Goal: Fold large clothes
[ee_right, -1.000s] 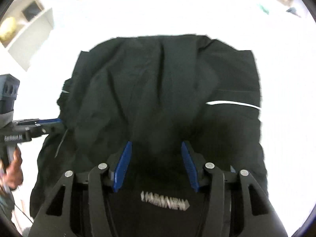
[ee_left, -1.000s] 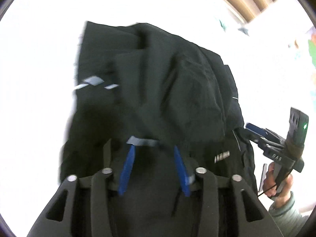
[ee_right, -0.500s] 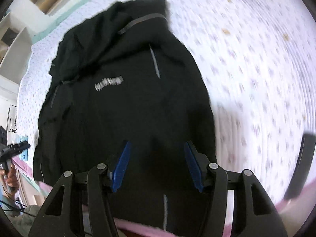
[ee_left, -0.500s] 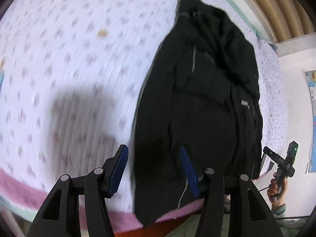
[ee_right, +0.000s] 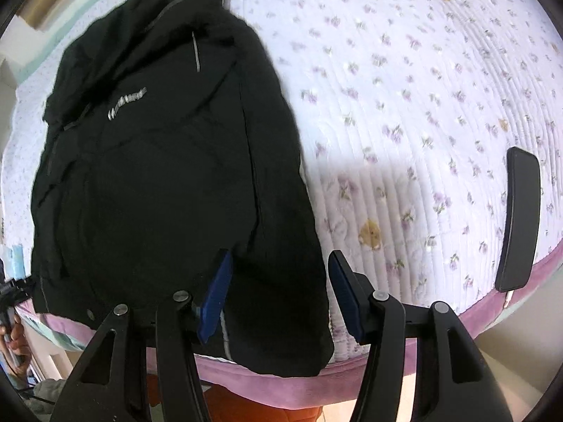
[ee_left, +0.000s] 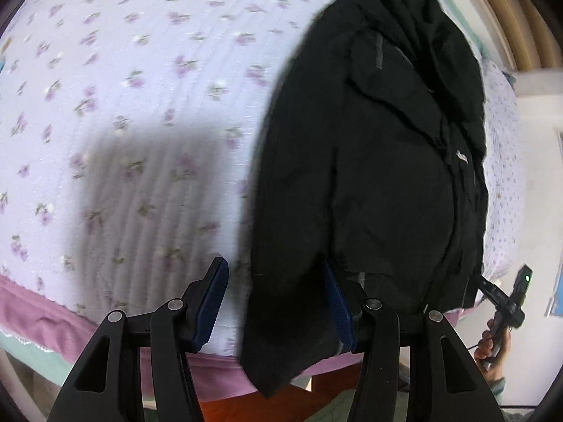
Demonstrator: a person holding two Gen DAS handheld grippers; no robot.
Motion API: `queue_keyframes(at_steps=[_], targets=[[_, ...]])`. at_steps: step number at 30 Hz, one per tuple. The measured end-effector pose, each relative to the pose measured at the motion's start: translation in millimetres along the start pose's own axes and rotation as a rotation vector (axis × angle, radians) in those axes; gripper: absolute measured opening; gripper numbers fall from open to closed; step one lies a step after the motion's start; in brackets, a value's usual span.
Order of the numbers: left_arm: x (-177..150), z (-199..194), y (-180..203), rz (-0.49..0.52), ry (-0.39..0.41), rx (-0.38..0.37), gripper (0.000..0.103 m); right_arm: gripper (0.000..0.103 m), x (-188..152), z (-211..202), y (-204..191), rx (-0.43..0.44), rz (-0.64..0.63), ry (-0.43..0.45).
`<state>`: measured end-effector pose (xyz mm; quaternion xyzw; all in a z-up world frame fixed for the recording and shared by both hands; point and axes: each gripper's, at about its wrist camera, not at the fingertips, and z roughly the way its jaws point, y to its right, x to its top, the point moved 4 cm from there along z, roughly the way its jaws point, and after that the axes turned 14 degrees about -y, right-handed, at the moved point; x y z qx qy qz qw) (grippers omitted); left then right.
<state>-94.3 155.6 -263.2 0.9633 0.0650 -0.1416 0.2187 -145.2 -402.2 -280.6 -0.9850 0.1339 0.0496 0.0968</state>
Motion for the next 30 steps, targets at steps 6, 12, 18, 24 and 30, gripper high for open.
queue_keyframes(at_steps=[6,12,18,24,30], targets=[[-3.8,-30.2,49.3,0.118,0.075,-0.315,0.055,0.042,0.6,-26.7,-24.9,0.218,-0.086,0.057],[7.3,-4.8,55.6,0.094,0.024,-0.186,0.057,0.042,11.0,-17.9,-33.2,0.256,-0.076,0.040],[-14.4,19.1,45.9,0.080,-0.016,-0.055,0.056,0.042,-3.6,3.0,-11.6,0.137,-0.007,-0.008],[-17.2,16.0,34.4,0.066,-0.004,-0.054,0.056,0.045,-24.8,13.8,8.3,0.114,0.036,-0.056],[-15.2,5.8,48.3,0.083,0.056,-0.039,0.016,0.016,-32.3,-19.4,12.9,0.176,0.002,0.001]])
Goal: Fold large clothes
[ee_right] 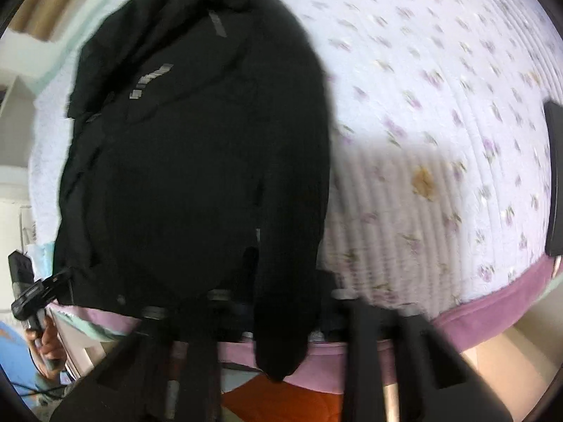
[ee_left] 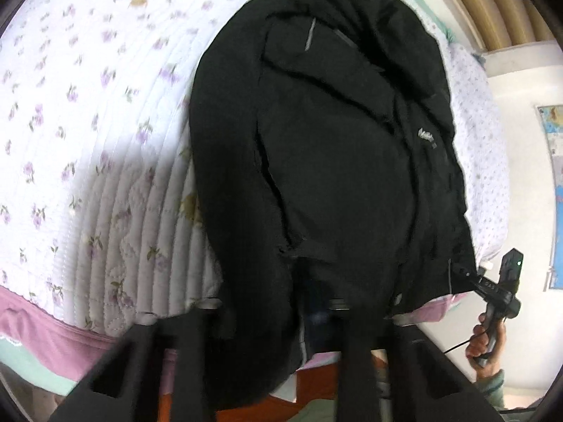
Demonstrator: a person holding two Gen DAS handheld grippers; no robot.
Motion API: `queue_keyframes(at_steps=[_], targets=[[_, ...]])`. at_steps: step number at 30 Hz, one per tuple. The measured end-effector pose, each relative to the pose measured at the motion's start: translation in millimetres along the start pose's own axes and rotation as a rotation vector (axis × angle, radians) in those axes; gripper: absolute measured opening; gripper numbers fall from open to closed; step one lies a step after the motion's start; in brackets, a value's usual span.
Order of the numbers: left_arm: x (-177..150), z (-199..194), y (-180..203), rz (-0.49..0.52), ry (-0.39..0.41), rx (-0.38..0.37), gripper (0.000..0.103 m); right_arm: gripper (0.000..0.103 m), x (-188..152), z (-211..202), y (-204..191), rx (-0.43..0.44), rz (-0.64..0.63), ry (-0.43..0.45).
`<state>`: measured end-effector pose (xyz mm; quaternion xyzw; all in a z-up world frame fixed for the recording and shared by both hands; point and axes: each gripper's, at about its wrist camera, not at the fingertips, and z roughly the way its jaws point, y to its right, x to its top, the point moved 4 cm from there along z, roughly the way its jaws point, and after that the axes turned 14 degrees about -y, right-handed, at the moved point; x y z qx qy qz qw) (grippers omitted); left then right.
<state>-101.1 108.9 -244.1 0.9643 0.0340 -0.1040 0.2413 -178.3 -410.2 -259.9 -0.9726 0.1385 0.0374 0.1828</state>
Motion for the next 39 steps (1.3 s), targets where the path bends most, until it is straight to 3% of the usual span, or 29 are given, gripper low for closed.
queue_keyframes(at_steps=[2,8,11,14,20,26,29,33,39], targets=[[2.9,-16.3,0.9,-0.020,0.043,-0.039,0.011,0.015,2.1,-13.2,-6.3,-0.015,-0.015,0.032],[18.9,-66.9,14.8,-0.049,0.191,-0.174,0.011,0.014,22.6,-54.2,-12.6,-0.003,-0.050,0.099],[33.4,-75.5,27.7,-0.023,0.220,-0.193,0.011,0.014,37.6,-75.5,-12.3,-0.001,-0.060,0.137],[46.6,-88.6,36.0,-0.004,0.244,-0.214,0.011,0.014,53.8,-93.2,-19.6,0.083,-0.026,0.171],[80.8,-137.4,59.1,0.046,0.366,-0.279,0.011,0.014,91.7,-124.9,-47.1,0.103,-0.052,0.260],[148.4,-180.5,83.5,0.066,0.443,-0.272,0.011,0.014,150.0,-175.5,-66.6,0.146,-0.059,0.395],[200.1,-187.7,90.8,0.037,0.450,-0.278,0.011,0.014,192.3,-191.7,-71.1,0.159,-0.024,0.437],[265.7,-180.1,95.1,-0.020,0.436,-0.271,0.012,0.014,256.7,-186.7,-74.8,0.169,0.042,0.418],[352.7,-133.1,82.9,-0.121,0.386,-0.224,0.012,0.015,356.9,-146.4,-83.2,0.127,0.105,0.350]])
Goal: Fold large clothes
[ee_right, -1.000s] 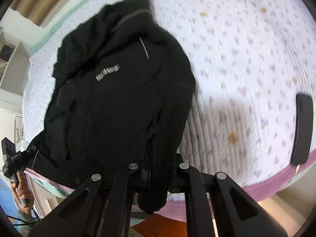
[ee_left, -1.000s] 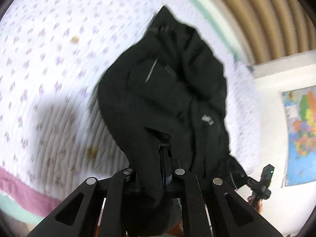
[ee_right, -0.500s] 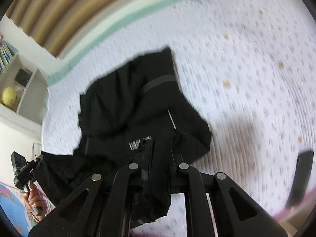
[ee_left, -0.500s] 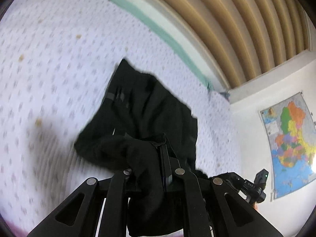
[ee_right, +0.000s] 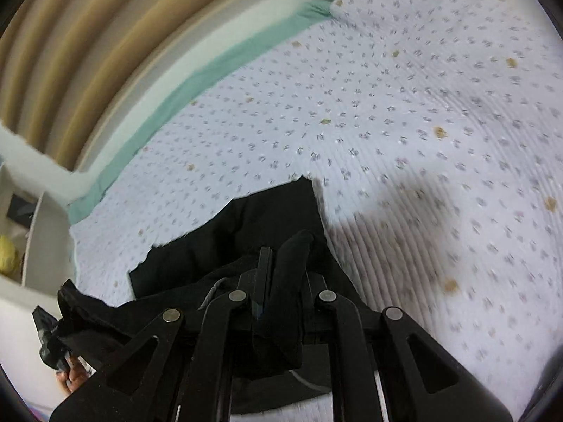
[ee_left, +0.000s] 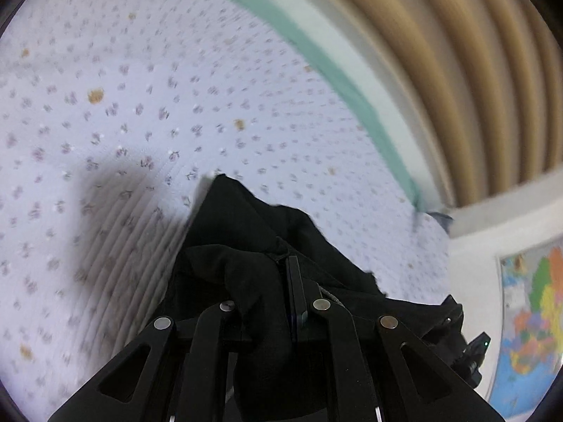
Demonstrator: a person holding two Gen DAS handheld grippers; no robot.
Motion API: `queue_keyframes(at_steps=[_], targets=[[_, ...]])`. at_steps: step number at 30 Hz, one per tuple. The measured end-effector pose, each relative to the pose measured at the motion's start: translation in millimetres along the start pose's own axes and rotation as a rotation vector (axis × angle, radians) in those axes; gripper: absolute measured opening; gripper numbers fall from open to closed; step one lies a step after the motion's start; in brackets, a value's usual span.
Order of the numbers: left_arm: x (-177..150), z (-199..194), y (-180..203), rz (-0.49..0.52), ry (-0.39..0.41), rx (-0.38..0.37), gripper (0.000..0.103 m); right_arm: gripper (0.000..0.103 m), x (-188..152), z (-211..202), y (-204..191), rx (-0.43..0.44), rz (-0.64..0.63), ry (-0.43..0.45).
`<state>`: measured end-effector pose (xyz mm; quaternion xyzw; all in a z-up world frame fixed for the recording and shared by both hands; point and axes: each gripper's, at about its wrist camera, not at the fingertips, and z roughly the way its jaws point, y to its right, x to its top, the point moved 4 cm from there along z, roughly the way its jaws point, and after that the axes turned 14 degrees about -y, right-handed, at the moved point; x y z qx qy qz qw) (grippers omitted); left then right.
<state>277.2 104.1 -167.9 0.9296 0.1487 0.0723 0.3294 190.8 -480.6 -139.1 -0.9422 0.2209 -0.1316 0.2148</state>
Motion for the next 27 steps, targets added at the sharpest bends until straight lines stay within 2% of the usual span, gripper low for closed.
queue_keyframes(at_steps=[4,8,12,14,17,19,20,22,23,24,25,26,27], targets=[[27.3,52.7,-30.7,-0.081,-0.062,0.018,0.013,0.017,33.3,60.5,1.3,-0.040,0.018,-0.071],[33.5,87.3,-51.9,-0.111,-0.107,0.026,0.015,0.017,47.4,126.6,10.4,-0.090,0.037,-0.164],[35.1,101.3,-49.0,-0.028,-0.132,0.099,0.016,0.018,49.1,157.9,18.4,-0.081,0.058,-0.181],[32.8,99.0,-38.9,0.038,-0.152,0.143,0.016,0.019,47.8,158.6,20.7,-0.061,0.063,-0.180],[29.8,86.6,-27.6,0.094,-0.191,0.159,0.017,0.027,44.9,143.9,22.8,0.016,0.080,-0.198],[26.5,63.7,-20.9,0.126,-0.213,0.099,0.024,0.034,43.9,123.5,23.2,0.070,0.077,-0.201],[24.0,48.1,-17.8,0.134,-0.217,0.031,0.028,0.037,42.8,109.0,22.2,0.097,0.062,-0.190],[16.5,19.0,-11.9,0.143,-0.222,-0.117,0.045,0.051,38.1,76.0,19.2,0.130,0.020,-0.156],[13.5,5.9,-11.0,0.147,-0.210,-0.166,0.050,0.054,35.3,59.8,17.7,0.134,-0.004,-0.127],[10.1,-9.6,-7.9,0.160,-0.182,-0.197,0.058,0.062,32.8,46.0,16.9,0.129,-0.027,-0.100],[6.8,-22.4,-5.1,0.181,-0.143,-0.191,0.067,0.071,30.2,34.2,16.0,0.120,-0.049,-0.074],[4.2,-30.7,-3.4,0.204,-0.103,-0.147,0.074,0.073,27.5,21.5,14.8,0.101,-0.080,-0.042],[2.2,-34.6,-2.3,0.227,-0.065,-0.068,0.082,0.073,26.6,17.1,13.4,0.080,-0.105,-0.030]])
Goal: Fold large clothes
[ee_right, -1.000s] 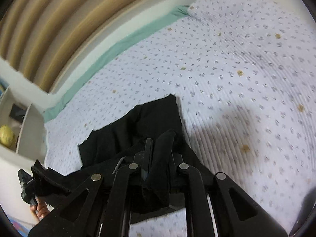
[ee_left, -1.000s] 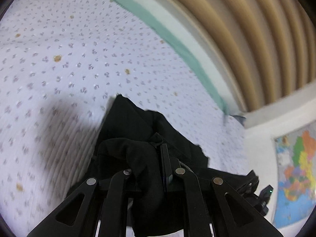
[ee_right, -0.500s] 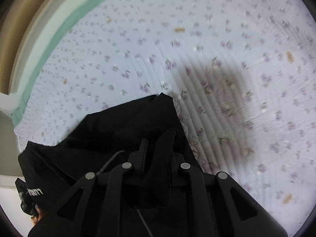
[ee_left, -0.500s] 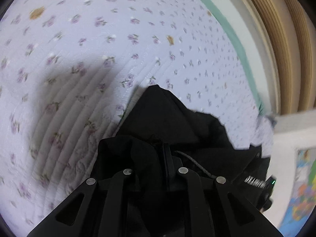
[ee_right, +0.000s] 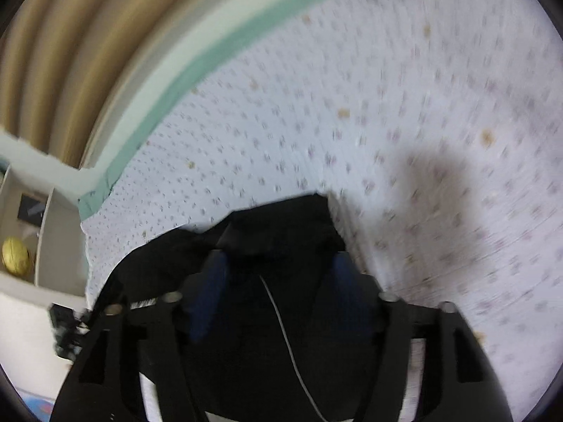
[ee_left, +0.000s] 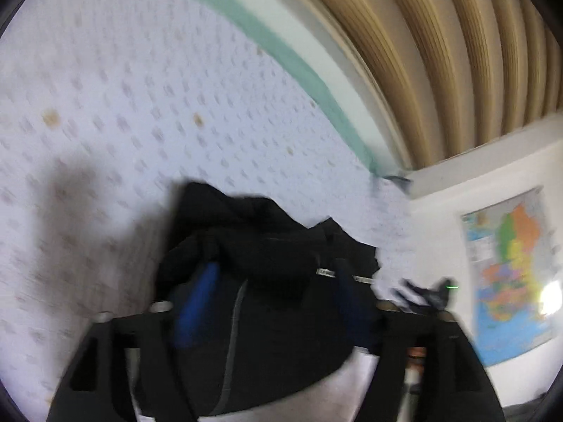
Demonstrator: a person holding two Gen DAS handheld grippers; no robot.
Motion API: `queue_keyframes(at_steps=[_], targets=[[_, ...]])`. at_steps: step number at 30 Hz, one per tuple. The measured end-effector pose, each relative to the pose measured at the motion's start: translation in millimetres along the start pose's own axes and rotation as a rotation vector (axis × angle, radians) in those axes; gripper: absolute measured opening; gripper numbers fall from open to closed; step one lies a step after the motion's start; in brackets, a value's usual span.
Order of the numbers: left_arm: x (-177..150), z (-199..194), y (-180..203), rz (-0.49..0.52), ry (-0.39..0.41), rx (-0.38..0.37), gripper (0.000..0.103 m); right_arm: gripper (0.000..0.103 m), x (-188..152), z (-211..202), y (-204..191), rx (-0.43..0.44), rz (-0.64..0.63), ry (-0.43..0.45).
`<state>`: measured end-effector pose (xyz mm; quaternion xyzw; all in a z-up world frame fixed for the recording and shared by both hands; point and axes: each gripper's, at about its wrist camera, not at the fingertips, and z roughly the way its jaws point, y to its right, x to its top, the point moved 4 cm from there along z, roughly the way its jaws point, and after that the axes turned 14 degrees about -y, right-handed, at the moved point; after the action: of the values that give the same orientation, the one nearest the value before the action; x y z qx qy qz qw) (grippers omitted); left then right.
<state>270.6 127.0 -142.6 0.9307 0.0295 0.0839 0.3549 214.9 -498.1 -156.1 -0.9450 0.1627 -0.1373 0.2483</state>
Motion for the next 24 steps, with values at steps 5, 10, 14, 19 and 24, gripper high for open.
queue_keyframes(at_steps=[5,10,14,19,24], targets=[[1.4,27.4,-8.3,0.032,-0.024,0.189,0.081,0.073,2.6,15.2,-0.3,-0.056,-0.058,-0.017],[19.7,69.5,-38.0,-0.006,-0.090,0.281,0.081,0.073,17.1,56.3,7.7,-0.135,-0.102,-0.039],[36.6,85.5,-55.6,-0.076,-0.096,0.233,0.081,0.073,35.7,90.1,15.4,-0.125,-0.117,-0.075],[47.8,104.5,-69.7,-0.114,-0.130,0.166,0.080,0.073,57.4,127.6,20.8,-0.121,-0.118,-0.115],[37.1,98.6,-46.5,-0.023,-0.075,0.314,0.017,0.022,38.4,127.2,-6.7,-0.314,-0.243,-0.038]])
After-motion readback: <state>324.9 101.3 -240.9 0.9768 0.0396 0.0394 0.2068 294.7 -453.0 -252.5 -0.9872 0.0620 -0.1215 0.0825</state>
